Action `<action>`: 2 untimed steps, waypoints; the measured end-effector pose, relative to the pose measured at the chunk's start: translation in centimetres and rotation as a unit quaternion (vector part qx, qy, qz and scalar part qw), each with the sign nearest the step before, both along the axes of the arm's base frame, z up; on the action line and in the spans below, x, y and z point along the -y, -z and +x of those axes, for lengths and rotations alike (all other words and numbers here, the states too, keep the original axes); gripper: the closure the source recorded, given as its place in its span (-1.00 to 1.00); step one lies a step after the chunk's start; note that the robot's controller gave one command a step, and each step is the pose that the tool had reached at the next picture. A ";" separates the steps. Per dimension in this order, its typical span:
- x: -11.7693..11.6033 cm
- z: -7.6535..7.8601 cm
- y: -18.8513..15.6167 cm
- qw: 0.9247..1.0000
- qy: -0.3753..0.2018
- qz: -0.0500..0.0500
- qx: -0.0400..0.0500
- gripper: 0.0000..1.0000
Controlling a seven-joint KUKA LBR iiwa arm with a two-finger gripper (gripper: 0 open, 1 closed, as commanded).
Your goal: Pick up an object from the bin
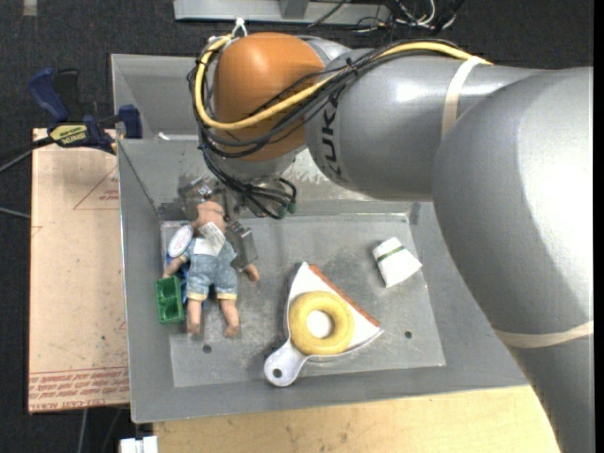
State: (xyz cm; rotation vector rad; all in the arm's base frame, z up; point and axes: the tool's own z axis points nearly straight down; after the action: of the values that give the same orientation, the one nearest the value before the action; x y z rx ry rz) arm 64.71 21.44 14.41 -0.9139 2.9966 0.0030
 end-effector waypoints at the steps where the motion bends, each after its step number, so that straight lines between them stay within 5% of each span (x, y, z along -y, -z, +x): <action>1: -0.7 -0.4 6.8 0.995 -0.104 0.000 0.002 -1.00; 2: -1.6 -0.2 6.8 0.977 -0.212 0.001 0.008 1.00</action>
Offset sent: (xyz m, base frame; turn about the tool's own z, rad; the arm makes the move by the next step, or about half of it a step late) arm -0.0061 0.0132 -0.0741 -0.4333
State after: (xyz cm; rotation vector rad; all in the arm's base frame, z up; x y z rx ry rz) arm 64.50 22.99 7.63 -1.5216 2.7207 0.0025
